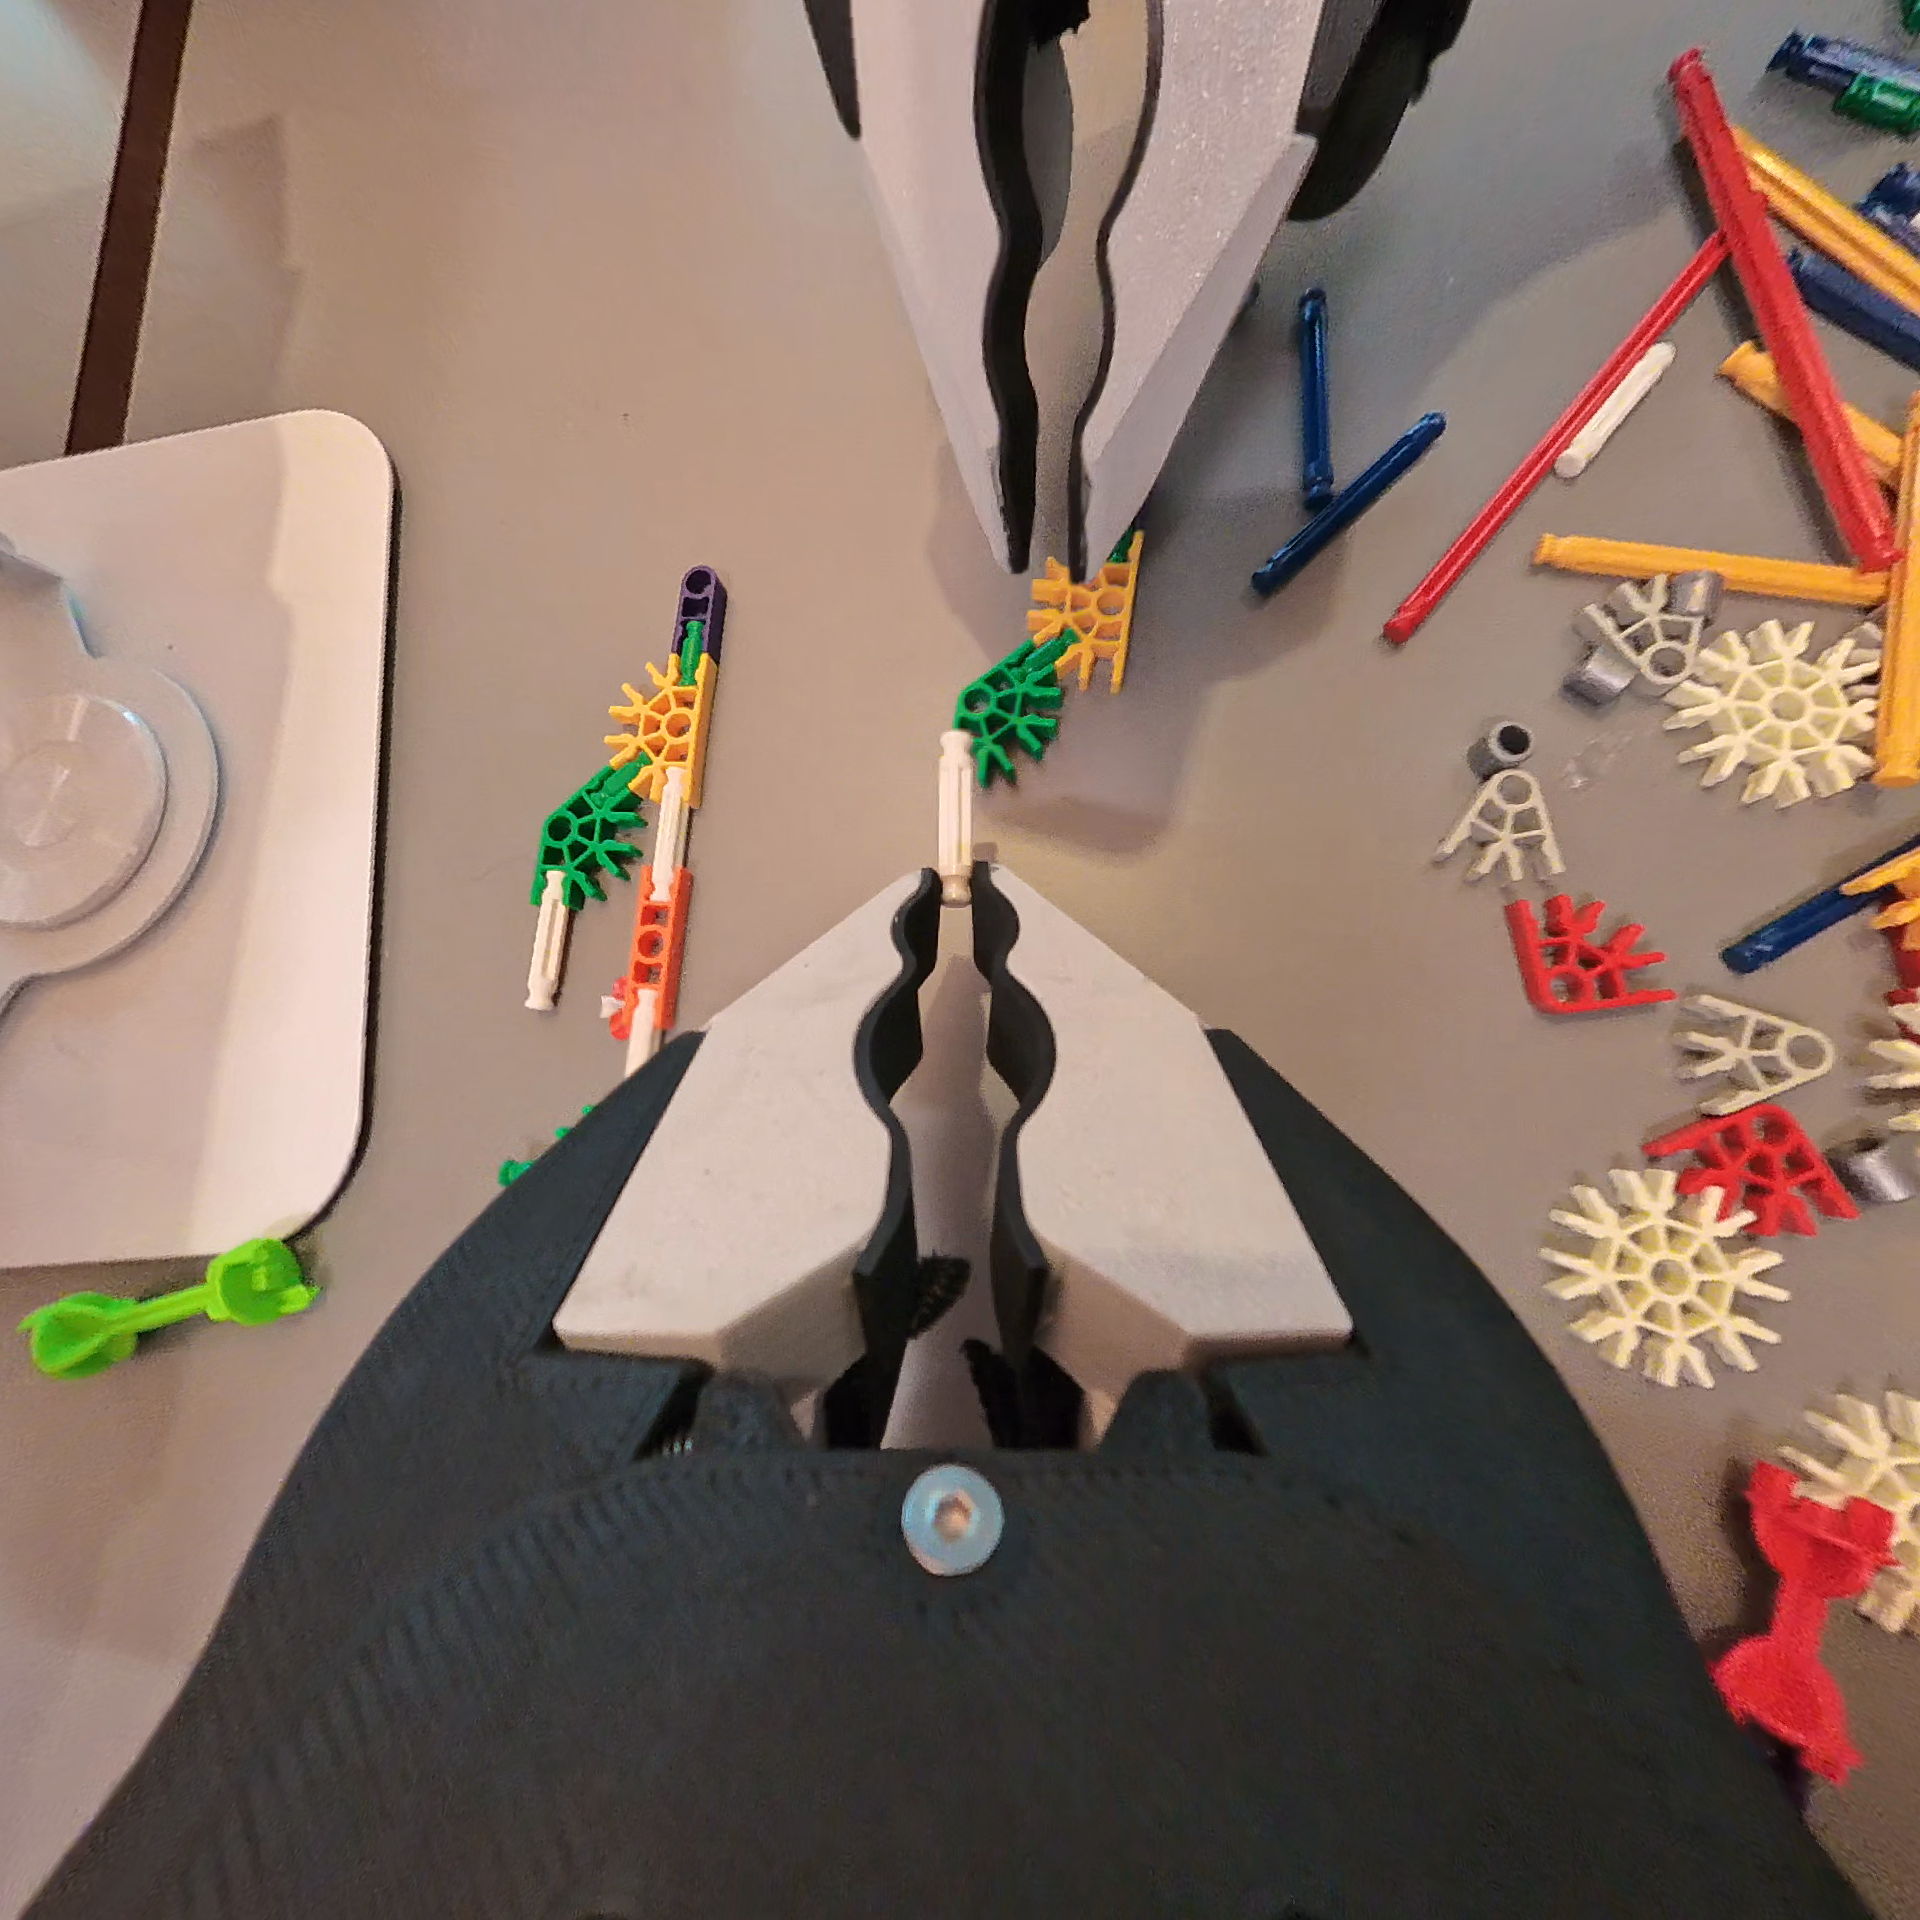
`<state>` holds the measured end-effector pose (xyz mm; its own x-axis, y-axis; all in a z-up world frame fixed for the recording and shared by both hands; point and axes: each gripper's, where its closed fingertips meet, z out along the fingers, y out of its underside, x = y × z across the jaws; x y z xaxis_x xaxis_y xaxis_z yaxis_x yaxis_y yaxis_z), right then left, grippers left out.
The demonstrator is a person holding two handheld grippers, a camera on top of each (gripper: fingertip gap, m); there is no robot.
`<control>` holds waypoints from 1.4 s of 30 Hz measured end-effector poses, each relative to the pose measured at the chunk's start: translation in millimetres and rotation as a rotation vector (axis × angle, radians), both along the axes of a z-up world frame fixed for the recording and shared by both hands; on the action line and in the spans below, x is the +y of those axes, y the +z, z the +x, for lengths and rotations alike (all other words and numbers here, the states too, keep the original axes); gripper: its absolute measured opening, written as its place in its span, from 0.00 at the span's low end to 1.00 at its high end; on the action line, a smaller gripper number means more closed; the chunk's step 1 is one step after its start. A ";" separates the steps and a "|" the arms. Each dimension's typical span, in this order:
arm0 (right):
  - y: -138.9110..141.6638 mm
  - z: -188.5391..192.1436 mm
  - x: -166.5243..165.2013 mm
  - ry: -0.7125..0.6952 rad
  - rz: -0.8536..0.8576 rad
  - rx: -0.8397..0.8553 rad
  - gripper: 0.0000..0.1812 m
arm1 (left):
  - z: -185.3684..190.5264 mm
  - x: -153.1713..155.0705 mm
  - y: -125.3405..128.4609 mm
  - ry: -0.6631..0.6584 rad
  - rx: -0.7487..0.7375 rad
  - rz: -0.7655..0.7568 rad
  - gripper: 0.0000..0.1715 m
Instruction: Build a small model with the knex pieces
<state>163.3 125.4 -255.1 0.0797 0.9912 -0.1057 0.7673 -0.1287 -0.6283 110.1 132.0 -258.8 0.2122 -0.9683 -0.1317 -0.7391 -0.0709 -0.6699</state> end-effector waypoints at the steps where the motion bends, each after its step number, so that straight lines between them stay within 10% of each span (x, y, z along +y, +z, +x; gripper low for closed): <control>1: -1.4 -1.9 1.1 0.001 0.011 -0.001 0.03 | 0.6 2.8 -1.9 -0.014 0.018 0.006 0.02; 42: -22.5 -31.4 14.0 0.038 -0.001 -0.019 0.00 | 6.4 3.3 -25.7 -0.169 0.106 -0.030 0.02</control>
<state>131.9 139.4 -277.6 0.0443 0.9934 -0.1057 0.7835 -0.1002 -0.6133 116.5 135.3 -284.4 0.0333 -0.9928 -0.1152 -0.8084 0.0410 -0.5872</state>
